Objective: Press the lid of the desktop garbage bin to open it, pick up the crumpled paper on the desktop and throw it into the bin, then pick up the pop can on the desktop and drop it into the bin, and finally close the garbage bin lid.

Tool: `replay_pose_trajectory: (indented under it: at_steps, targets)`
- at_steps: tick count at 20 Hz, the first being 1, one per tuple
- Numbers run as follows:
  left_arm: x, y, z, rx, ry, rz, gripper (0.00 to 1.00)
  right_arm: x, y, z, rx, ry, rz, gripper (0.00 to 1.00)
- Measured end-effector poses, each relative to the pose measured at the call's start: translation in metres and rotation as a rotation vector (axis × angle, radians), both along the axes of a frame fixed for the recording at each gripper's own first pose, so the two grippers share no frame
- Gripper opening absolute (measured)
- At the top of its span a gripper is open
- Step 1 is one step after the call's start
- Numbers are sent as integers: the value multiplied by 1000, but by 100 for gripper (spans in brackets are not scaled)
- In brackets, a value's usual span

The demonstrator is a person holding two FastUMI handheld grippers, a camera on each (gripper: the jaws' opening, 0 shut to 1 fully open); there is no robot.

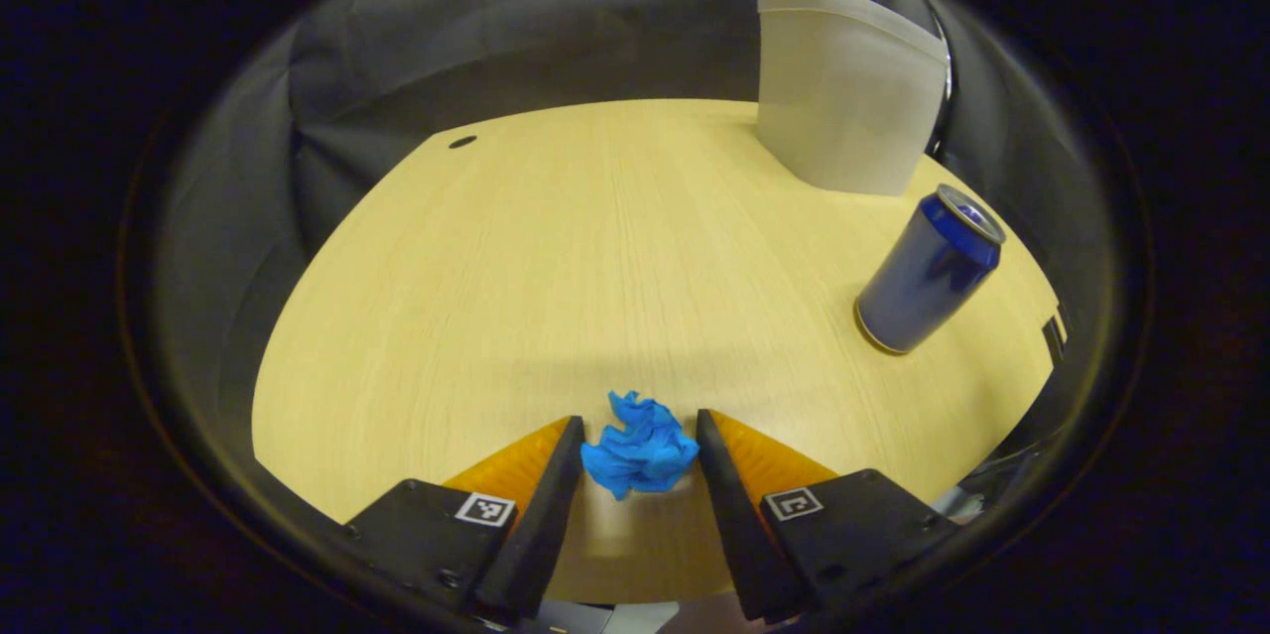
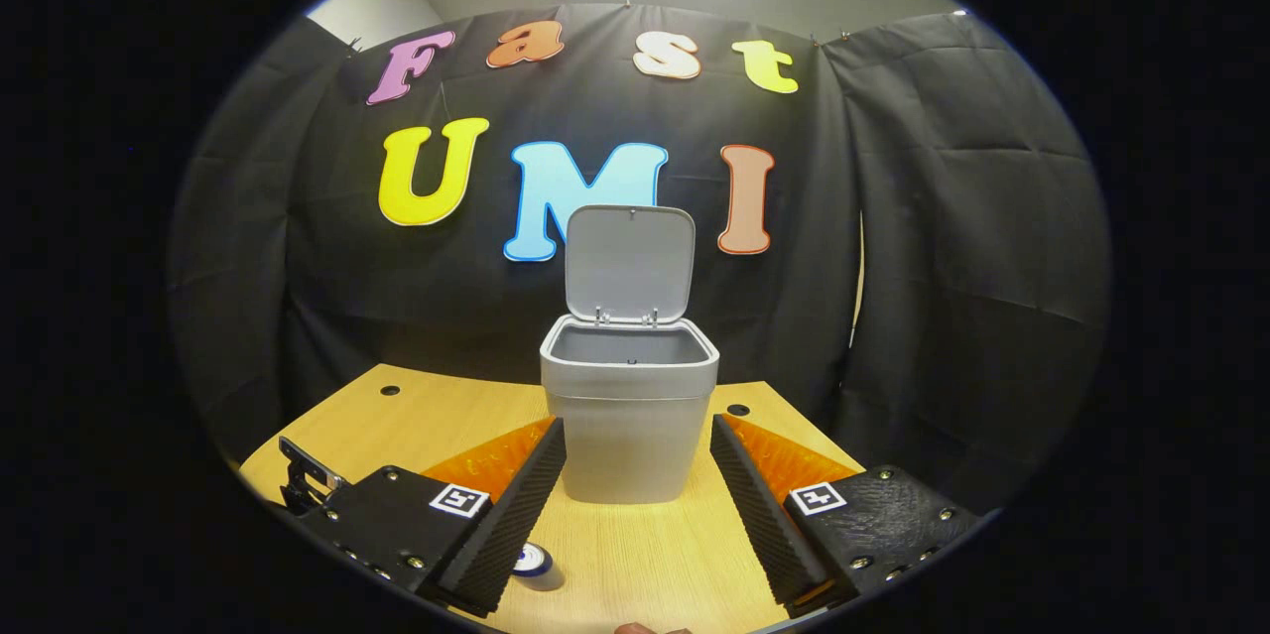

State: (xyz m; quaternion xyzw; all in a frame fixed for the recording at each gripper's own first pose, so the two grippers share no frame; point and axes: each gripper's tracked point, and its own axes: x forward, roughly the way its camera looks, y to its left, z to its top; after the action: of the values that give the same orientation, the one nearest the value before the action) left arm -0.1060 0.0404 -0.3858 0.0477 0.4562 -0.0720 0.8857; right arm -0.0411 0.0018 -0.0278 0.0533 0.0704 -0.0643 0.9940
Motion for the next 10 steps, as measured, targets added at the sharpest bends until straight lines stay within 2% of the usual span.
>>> replay_pose_trajectory:
  at_steps: [1,2,3,5,7,8,9,10]
  targets:
    - [3,1,2,4,-5,4,72,0,-2,0,0,-1,0,94]
    - [3,-1,1,6,-9,10,70,1,-5,-1,2,0,2,94]
    - [3,-1,1,10,-10,7,60,1,-7,-3,5,1,4,94]
    - [4,-1,2,8,-21,13,60,2,-11,-4,19,-3,10,95]
    - [5,0,1,-2,-25,33,39,5,-14,-3,28,-7,19,95]
    - [6,2,5,-1,-38,45,39,6,-15,-5,32,-7,24,94]
    - [7,-2,5,-22,-37,52,28,8,-17,-5,37,-9,29,95]
    - [7,-2,7,-19,-48,76,27,10,-19,-5,42,-11,36,95]
